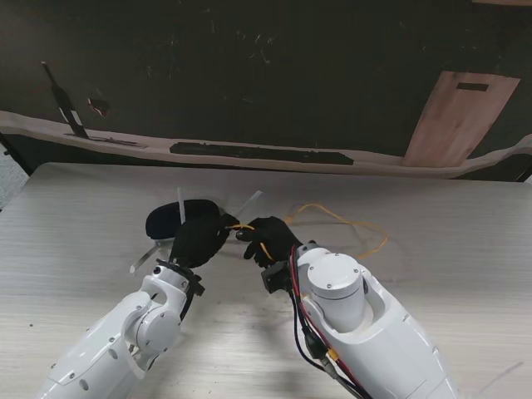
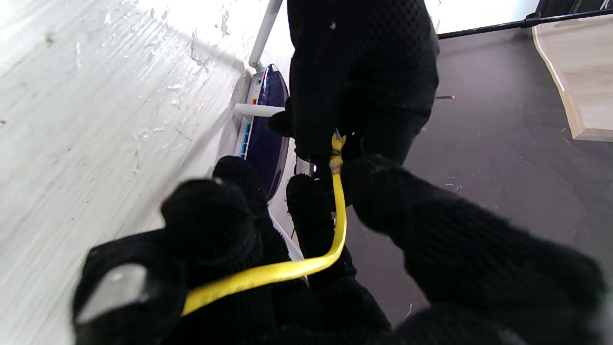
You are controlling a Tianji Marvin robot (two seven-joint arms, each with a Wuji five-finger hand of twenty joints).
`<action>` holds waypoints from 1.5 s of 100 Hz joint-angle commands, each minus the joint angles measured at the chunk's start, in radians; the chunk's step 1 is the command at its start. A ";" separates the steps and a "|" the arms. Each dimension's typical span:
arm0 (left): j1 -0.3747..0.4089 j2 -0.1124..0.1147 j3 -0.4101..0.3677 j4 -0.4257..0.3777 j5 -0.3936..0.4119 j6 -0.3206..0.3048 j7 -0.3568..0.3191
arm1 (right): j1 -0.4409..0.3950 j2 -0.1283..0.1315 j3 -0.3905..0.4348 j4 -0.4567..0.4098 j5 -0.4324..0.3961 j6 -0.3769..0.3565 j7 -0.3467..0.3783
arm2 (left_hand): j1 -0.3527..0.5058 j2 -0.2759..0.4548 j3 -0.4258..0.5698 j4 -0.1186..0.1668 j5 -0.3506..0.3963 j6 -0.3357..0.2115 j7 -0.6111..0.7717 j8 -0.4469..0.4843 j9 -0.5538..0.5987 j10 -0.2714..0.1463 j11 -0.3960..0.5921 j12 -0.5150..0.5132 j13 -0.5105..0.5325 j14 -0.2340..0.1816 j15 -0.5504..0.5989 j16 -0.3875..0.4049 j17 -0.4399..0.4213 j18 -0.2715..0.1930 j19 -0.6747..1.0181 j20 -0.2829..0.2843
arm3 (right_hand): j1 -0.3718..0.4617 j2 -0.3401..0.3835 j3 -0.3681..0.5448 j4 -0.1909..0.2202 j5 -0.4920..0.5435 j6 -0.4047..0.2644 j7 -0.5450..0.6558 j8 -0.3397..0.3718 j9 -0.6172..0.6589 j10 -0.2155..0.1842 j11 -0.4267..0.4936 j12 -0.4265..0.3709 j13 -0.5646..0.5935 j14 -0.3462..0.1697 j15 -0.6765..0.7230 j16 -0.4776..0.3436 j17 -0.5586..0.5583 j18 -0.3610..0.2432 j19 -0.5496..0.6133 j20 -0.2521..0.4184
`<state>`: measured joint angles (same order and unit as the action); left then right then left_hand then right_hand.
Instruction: Untangle the Ethernet cable and plug it into the router
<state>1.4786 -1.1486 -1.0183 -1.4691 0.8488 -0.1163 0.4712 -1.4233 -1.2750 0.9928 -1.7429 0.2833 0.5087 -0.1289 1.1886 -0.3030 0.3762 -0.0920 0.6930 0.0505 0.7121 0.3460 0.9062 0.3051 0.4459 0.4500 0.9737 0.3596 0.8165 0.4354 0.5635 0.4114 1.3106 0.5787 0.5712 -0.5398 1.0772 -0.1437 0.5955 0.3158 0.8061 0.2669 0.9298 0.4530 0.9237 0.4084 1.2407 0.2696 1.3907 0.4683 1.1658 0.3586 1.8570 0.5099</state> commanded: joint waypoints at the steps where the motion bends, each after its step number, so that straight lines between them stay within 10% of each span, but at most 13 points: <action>1: 0.002 0.000 0.004 -0.010 -0.005 0.005 -0.019 | 0.003 0.009 -0.003 0.012 -0.033 -0.008 0.043 | 0.054 0.022 0.048 0.005 0.020 -0.005 0.018 0.006 -0.001 -0.024 0.006 0.006 0.006 -0.003 -0.009 0.012 -0.011 -0.017 0.022 -0.009 | 0.063 0.058 -0.056 -0.033 0.020 -0.031 0.047 -0.064 0.087 0.021 0.080 0.028 0.051 0.049 0.139 0.046 0.042 -0.315 0.236 0.113; 22: 0.010 0.007 -0.003 -0.030 0.002 0.019 -0.052 | 0.027 0.048 -0.049 0.064 -0.271 -0.126 0.090 | -0.152 -0.147 0.265 -0.012 -0.033 0.036 -0.026 -0.006 -0.042 -0.060 0.003 0.009 -0.043 -0.011 -0.032 0.032 -0.072 -0.016 -0.027 0.007 | 0.230 0.081 -0.123 -0.088 -0.005 -0.087 0.225 -0.189 0.229 -0.006 0.283 0.086 0.062 -0.146 0.372 0.204 0.075 -0.467 0.237 0.357; 46: 0.018 0.014 -0.014 -0.045 0.006 0.015 -0.086 | 0.026 0.064 -0.057 0.103 -0.417 -0.261 0.058 | -0.492 -0.183 0.450 0.037 -0.098 0.077 -0.128 0.009 -0.153 -0.079 0.046 -0.085 -0.133 -0.018 -0.086 0.046 -0.167 -0.017 -0.107 0.005 | 0.253 0.068 -0.116 -0.089 0.062 -0.166 0.346 -0.155 0.247 -0.025 0.316 0.115 0.064 -0.161 0.376 0.248 0.077 -0.470 0.237 0.383; 68: 0.046 0.016 -0.055 -0.071 -0.043 -0.032 -0.142 | 0.022 0.082 -0.024 0.125 -0.500 -0.364 0.057 | -0.679 -0.193 0.356 -0.003 -0.214 0.116 -0.272 -0.045 -0.313 -0.072 -0.018 -0.113 -0.292 -0.002 -0.181 0.048 -0.308 -0.002 -0.191 -0.003 | 0.249 0.066 -0.109 -0.092 0.060 -0.182 0.408 -0.129 0.246 -0.035 0.320 0.122 0.064 -0.165 0.371 0.254 0.077 -0.470 0.237 0.384; 104: 0.098 0.002 -0.132 -0.112 -0.335 -0.138 -0.288 | -0.027 0.101 0.055 0.152 -0.650 -0.546 -0.008 | -0.657 -0.086 0.187 0.018 -0.206 0.124 -0.342 -0.085 -0.317 -0.048 -0.043 -0.132 -0.354 0.032 -0.222 0.063 -0.371 0.009 -0.226 -0.004 | 0.232 0.056 -0.092 -0.098 0.059 -0.198 0.419 -0.129 0.252 -0.046 0.324 0.127 0.065 -0.171 0.371 0.259 0.077 -0.471 0.237 0.383; 130: 0.104 -0.008 -0.135 -0.129 -0.681 -0.150 -0.424 | -0.035 0.101 0.055 0.160 -0.693 -0.580 -0.039 | -0.622 0.008 0.078 0.049 -0.079 0.184 -0.302 -0.067 -0.132 0.019 0.026 -0.100 -0.217 0.099 -0.097 0.094 -0.272 0.027 -0.080 0.072 | 0.227 0.052 -0.083 -0.101 0.055 -0.189 0.422 -0.129 0.254 -0.048 0.324 0.126 0.065 -0.172 0.370 0.260 0.077 -0.472 0.237 0.384; 150: 0.104 -0.009 -0.134 -0.142 -0.749 -0.106 -0.462 | -0.016 0.098 0.028 0.174 -0.690 -0.579 -0.041 | -0.590 -0.011 0.087 0.057 0.001 0.234 -0.292 -0.066 -0.035 0.039 0.063 -0.087 -0.123 0.105 -0.034 0.076 -0.180 0.033 -0.011 0.105 | 0.225 0.051 -0.080 -0.102 0.053 -0.188 0.422 -0.129 0.253 -0.049 0.323 0.126 0.065 -0.172 0.368 0.260 0.076 -0.470 0.237 0.383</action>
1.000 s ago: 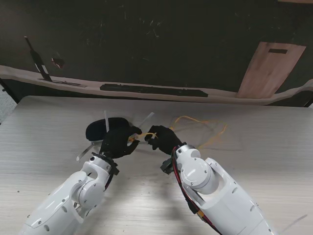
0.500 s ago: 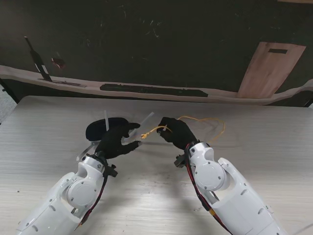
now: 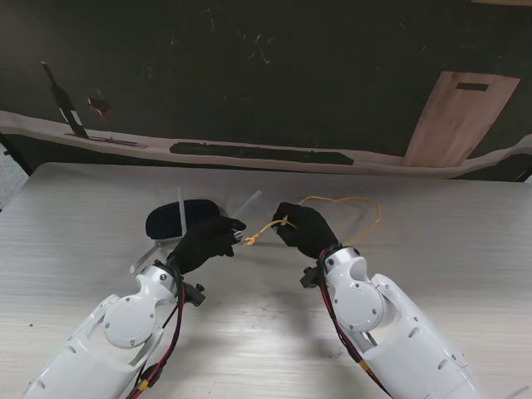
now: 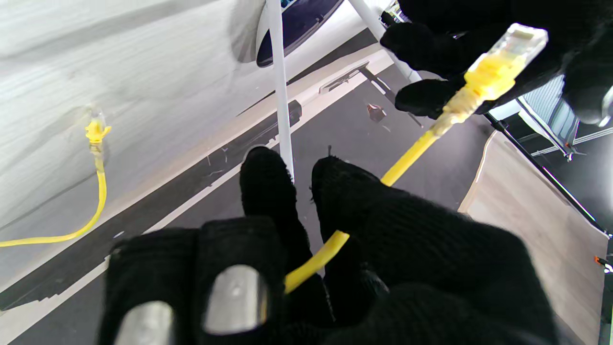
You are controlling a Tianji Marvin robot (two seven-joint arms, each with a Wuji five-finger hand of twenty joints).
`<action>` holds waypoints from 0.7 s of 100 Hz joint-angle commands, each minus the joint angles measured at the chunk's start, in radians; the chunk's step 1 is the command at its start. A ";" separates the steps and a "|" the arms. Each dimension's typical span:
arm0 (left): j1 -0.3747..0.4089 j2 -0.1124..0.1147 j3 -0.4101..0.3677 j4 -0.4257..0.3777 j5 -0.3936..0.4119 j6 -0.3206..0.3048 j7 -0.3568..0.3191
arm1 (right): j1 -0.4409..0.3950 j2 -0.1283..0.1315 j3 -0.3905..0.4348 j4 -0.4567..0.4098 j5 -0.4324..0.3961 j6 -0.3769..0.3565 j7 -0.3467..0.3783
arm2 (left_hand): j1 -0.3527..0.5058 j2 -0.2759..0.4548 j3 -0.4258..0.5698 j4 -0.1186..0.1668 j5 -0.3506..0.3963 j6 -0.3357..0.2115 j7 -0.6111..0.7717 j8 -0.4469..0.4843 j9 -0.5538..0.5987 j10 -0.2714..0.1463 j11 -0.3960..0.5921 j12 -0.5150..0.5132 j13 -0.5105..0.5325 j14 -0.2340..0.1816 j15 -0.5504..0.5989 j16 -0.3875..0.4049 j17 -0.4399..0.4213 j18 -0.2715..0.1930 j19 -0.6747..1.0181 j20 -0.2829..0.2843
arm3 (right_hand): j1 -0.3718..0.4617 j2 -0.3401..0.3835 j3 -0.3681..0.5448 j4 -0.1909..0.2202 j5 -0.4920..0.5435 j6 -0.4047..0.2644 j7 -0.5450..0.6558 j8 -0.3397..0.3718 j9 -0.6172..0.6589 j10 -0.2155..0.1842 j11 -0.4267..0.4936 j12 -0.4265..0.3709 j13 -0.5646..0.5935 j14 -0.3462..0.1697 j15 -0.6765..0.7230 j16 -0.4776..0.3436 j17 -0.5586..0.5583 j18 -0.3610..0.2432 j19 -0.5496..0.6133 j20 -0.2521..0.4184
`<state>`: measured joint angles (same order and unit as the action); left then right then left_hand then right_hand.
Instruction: Untangle the Ethernet cable and plug it into the router
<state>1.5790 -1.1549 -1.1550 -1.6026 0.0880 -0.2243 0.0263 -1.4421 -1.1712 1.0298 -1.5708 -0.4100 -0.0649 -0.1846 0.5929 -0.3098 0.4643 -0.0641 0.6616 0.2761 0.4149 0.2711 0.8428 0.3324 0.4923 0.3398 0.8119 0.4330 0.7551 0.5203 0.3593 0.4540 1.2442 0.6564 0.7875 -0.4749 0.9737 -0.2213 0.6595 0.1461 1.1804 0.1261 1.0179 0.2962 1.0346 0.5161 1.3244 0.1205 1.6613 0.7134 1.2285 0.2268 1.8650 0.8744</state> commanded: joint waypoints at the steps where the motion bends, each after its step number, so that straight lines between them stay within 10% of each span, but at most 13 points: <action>1: 0.004 -0.002 0.003 -0.009 0.012 0.004 -0.018 | 0.004 -0.006 -0.010 0.003 0.004 -0.006 0.015 | 0.006 -0.008 0.002 0.030 0.035 0.008 0.006 0.009 0.031 0.011 0.018 0.024 0.042 0.030 0.029 -0.009 0.028 -0.010 0.058 0.028 | 0.009 -0.014 0.023 -0.024 -0.011 -0.018 0.047 0.012 0.165 0.108 0.212 0.018 -0.019 -0.023 0.097 0.015 0.014 -0.338 0.229 0.018; 70: -0.009 0.020 0.012 -0.018 0.137 0.018 -0.052 | 0.045 -0.006 -0.051 0.027 0.009 0.001 0.041 | 0.038 -0.150 0.241 0.033 0.015 0.000 0.090 0.056 0.077 -0.038 0.061 0.041 0.109 -0.035 0.064 -0.069 0.112 -0.060 0.088 0.001 | 0.006 -0.013 0.023 -0.026 -0.017 -0.028 0.047 0.012 0.159 0.101 0.208 0.016 -0.018 -0.021 0.089 0.004 0.011 -0.327 0.229 0.000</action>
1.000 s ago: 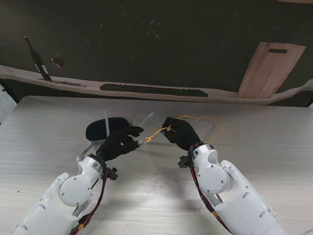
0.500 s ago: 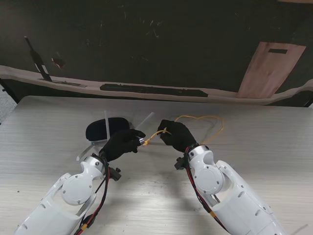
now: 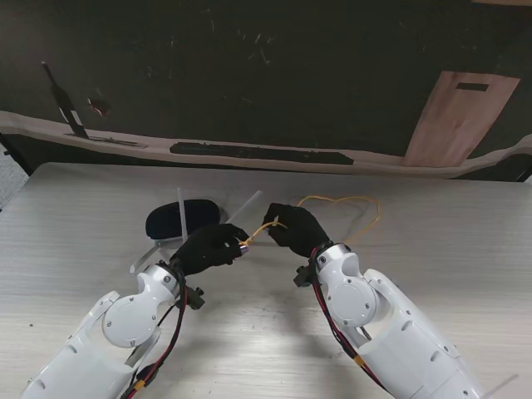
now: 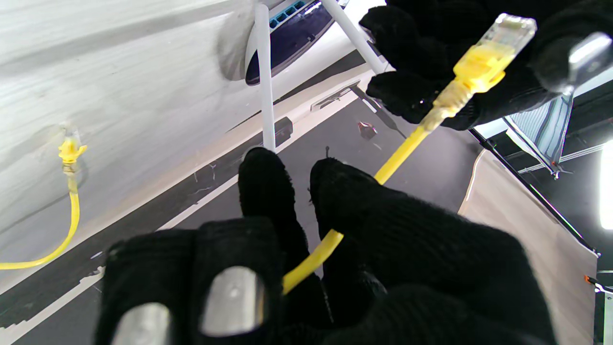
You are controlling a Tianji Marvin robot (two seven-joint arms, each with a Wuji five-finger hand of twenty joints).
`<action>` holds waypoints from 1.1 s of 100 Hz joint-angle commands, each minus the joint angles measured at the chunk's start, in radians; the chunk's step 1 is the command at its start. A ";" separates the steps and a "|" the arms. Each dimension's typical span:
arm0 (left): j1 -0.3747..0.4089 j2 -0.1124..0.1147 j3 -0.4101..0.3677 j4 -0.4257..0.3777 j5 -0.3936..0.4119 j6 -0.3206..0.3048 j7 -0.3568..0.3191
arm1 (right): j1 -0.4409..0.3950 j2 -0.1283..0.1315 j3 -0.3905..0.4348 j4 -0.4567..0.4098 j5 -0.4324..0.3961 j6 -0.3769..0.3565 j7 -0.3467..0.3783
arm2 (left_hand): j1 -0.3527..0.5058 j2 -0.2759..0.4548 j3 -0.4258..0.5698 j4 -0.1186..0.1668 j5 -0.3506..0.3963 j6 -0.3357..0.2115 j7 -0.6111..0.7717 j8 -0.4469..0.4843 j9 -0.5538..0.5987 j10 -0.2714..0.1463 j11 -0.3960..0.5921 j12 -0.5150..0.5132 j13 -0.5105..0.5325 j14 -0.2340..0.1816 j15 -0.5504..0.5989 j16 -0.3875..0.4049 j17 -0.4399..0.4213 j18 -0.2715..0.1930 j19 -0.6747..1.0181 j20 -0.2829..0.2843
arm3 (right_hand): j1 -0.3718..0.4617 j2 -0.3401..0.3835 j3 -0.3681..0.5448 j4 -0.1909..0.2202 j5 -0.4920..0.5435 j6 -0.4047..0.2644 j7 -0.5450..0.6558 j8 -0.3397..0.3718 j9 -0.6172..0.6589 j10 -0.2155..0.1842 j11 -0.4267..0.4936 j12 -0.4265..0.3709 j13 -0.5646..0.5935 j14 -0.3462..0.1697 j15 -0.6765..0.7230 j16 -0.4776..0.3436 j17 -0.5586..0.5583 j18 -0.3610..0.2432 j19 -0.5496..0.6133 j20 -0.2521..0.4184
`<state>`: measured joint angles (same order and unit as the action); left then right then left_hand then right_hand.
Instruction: Untangle the Ethernet cable and plug it into the router
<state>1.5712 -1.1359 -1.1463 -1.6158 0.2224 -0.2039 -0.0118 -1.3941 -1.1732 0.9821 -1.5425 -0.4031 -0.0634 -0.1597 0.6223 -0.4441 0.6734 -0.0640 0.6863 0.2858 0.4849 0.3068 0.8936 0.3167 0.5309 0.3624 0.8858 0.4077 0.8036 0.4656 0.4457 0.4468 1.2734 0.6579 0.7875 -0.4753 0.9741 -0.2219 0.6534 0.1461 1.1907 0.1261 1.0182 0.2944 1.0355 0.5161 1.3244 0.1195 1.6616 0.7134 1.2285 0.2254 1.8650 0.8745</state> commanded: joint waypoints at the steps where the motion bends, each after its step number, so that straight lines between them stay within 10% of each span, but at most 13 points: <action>1: -0.002 0.001 0.003 -0.004 0.004 -0.003 -0.014 | -0.003 -0.004 -0.003 -0.001 0.002 0.000 0.016 | 0.009 -0.016 0.036 0.034 -0.009 -0.010 0.023 0.022 0.029 -0.023 0.024 0.019 0.036 -0.010 0.016 -0.015 0.027 -0.053 0.059 -0.001 | 0.006 -0.012 0.023 -0.026 -0.010 -0.028 0.038 0.012 0.158 0.103 0.207 0.016 -0.018 -0.020 0.089 0.004 0.011 -0.325 0.229 -0.001; 84: -0.021 0.005 0.028 0.005 0.019 0.037 -0.035 | 0.004 -0.007 -0.010 0.000 0.006 0.003 0.008 | 0.143 -0.022 0.082 0.061 -0.017 -0.014 0.070 0.041 0.054 -0.042 0.076 0.040 0.060 -0.016 0.041 -0.009 0.054 -0.054 0.077 -0.017 | 0.006 -0.011 0.022 -0.025 -0.012 -0.031 0.038 0.013 0.155 0.101 0.206 0.015 -0.019 -0.015 0.087 -0.009 0.009 -0.316 0.229 -0.018; 110: -0.020 0.003 0.028 0.003 0.023 0.043 -0.027 | 0.000 -0.009 -0.004 -0.002 0.004 0.003 -0.001 | 0.359 -0.010 -0.067 0.016 0.002 -0.038 0.146 0.025 0.116 -0.049 0.053 0.095 0.087 -0.013 0.061 -0.012 0.078 -0.046 0.099 -0.017 | 0.006 -0.012 0.022 -0.025 -0.012 -0.031 0.039 0.014 0.154 0.101 0.205 0.015 -0.019 -0.014 0.087 -0.011 0.009 -0.313 0.229 -0.020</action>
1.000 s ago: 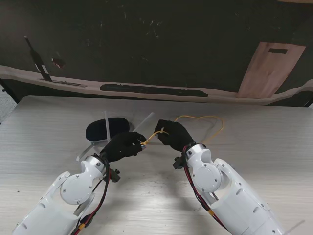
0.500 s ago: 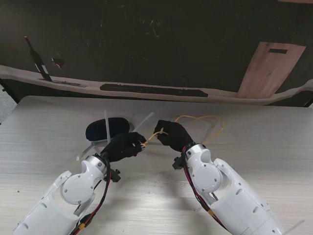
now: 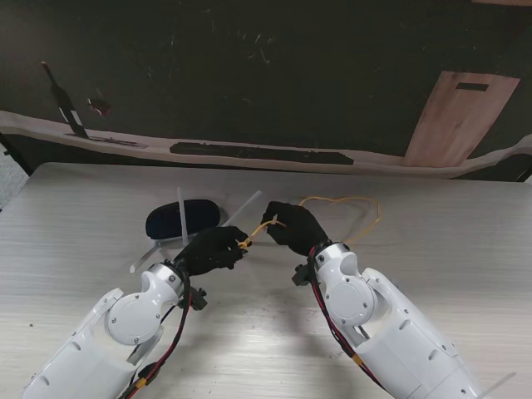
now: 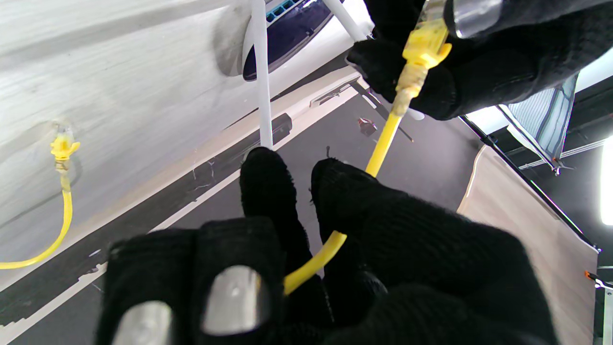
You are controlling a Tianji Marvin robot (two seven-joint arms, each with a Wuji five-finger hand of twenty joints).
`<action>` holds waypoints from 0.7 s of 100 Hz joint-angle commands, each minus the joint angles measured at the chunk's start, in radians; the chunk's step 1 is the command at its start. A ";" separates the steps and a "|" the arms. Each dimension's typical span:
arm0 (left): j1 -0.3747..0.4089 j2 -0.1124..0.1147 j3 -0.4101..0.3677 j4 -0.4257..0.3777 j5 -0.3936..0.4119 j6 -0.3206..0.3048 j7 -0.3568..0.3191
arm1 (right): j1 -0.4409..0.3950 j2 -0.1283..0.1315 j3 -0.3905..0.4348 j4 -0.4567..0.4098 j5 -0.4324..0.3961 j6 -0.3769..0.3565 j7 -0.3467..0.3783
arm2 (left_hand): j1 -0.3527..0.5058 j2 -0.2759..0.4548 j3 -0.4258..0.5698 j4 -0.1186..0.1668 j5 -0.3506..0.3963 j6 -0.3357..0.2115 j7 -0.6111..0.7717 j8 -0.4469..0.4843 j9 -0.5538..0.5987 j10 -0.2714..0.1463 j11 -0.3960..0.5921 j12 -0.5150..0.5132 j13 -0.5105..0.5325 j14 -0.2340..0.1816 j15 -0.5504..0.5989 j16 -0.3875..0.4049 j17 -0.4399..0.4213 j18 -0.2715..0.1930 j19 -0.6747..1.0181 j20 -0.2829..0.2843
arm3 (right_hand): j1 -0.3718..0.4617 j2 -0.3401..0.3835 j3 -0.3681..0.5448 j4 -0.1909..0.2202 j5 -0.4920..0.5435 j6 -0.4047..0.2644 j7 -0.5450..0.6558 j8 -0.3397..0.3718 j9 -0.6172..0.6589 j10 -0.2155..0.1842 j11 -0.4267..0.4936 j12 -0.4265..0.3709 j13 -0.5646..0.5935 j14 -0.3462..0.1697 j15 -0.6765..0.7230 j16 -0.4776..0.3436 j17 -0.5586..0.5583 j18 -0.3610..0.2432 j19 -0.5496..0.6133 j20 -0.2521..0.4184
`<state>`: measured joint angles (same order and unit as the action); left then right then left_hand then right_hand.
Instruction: Untangle the Ethernet cable and plug it into the router
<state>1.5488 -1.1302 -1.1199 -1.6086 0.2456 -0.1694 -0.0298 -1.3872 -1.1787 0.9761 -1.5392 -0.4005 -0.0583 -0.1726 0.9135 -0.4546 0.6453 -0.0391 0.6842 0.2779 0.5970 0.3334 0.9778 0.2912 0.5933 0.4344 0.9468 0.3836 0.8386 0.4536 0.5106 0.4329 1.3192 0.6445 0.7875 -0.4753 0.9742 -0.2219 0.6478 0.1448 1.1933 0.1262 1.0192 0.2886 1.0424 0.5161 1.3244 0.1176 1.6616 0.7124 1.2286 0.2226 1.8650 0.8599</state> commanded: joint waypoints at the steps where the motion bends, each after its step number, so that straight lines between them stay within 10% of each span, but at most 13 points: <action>1: 0.002 -0.003 0.002 -0.004 0.000 0.009 -0.008 | -0.007 -0.003 0.002 -0.005 0.001 -0.002 0.012 | 0.087 0.009 -0.064 -0.006 0.004 -0.031 0.039 -0.006 0.032 -0.021 -0.010 0.023 0.025 0.013 0.026 0.000 0.013 -0.031 0.053 -0.003 | 0.006 -0.012 0.022 -0.025 -0.006 -0.030 0.036 0.014 0.153 0.107 0.198 0.015 -0.019 -0.012 0.087 -0.011 0.009 -0.310 0.229 -0.005; 21: 0.005 -0.011 0.004 -0.004 0.001 0.008 0.027 | -0.013 0.001 0.006 -0.013 0.001 0.007 0.027 | 0.250 0.124 -0.261 -0.002 0.012 -0.039 0.079 -0.020 0.028 -0.008 0.018 0.006 0.031 0.033 0.033 0.005 0.010 -0.012 0.060 0.007 | 0.009 -0.010 0.021 -0.024 -0.011 -0.028 0.034 0.013 0.142 0.109 0.190 0.012 -0.020 -0.003 0.076 -0.025 -0.002 -0.251 0.229 -0.063; 37: 0.006 -0.011 0.001 -0.004 0.010 0.004 0.032 | -0.024 0.005 0.018 -0.026 0.004 0.020 0.041 | 0.298 0.161 -0.326 -0.001 0.007 -0.025 0.109 -0.009 0.030 0.010 0.048 -0.013 0.052 0.039 0.042 0.003 0.032 -0.005 0.073 0.011 | 0.007 -0.035 0.039 -0.025 -0.034 -0.029 0.026 0.013 0.092 0.109 0.137 -0.013 -0.025 0.117 -0.090 -0.149 -0.043 -0.042 0.194 -0.309; 52: 0.008 -0.008 -0.004 -0.007 0.019 0.005 0.026 | -0.036 0.023 0.040 -0.050 -0.003 0.026 0.105 | 0.308 0.161 -0.332 -0.004 0.011 -0.013 0.122 -0.003 0.043 0.022 0.049 -0.018 0.073 0.039 0.045 0.000 0.054 0.000 0.078 0.010 | -0.152 -0.239 0.189 -0.014 -0.095 -0.016 -0.077 0.062 -0.048 0.090 0.000 -0.067 -0.088 0.239 -0.511 -0.330 -0.177 0.342 -0.201 -0.524; 57: 0.009 -0.008 -0.005 -0.009 0.040 0.012 0.034 | -0.040 0.032 0.047 -0.061 -0.013 0.029 0.131 | 0.308 0.156 -0.332 -0.004 0.014 -0.007 0.126 -0.003 0.050 0.025 0.050 -0.020 0.083 0.037 0.047 -0.002 0.067 0.000 0.082 0.009 | -0.216 -0.293 0.216 0.075 -0.115 -0.011 -0.177 0.238 -0.119 0.077 -0.063 -0.076 -0.194 0.261 -0.661 -0.327 -0.337 0.381 -0.344 -0.538; 70: 0.011 -0.009 -0.002 -0.013 0.098 0.032 0.061 | -0.049 0.053 0.064 -0.093 -0.040 0.033 0.202 | 0.281 0.131 -0.284 -0.011 0.022 0.002 0.138 -0.015 0.068 0.026 0.052 -0.032 0.108 0.031 0.057 -0.017 0.096 0.002 0.095 -0.010 | -0.275 -0.400 0.190 0.062 -0.228 -0.009 -0.244 0.241 -0.309 0.060 -0.187 -0.107 -0.506 0.266 -0.975 -0.361 -0.751 0.354 -0.696 -0.587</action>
<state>1.5539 -1.1388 -1.1244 -1.6129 0.3576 -0.1525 0.0400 -1.4273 -1.1401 1.0360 -1.6111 -0.4343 -0.0247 0.0094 1.1436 -0.3425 0.3104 -0.0419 0.6801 0.2864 0.6624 0.3161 1.0090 0.3071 0.6194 0.4175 1.0108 0.3847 0.8678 0.4492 0.5770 0.4549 1.3527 0.6443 0.5465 -0.8241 1.1553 -0.1746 0.4762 0.1438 0.9791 0.3573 0.7808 0.3426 0.8989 0.4306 0.9242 0.3779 0.7827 0.3738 0.6019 0.5676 1.2757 0.2986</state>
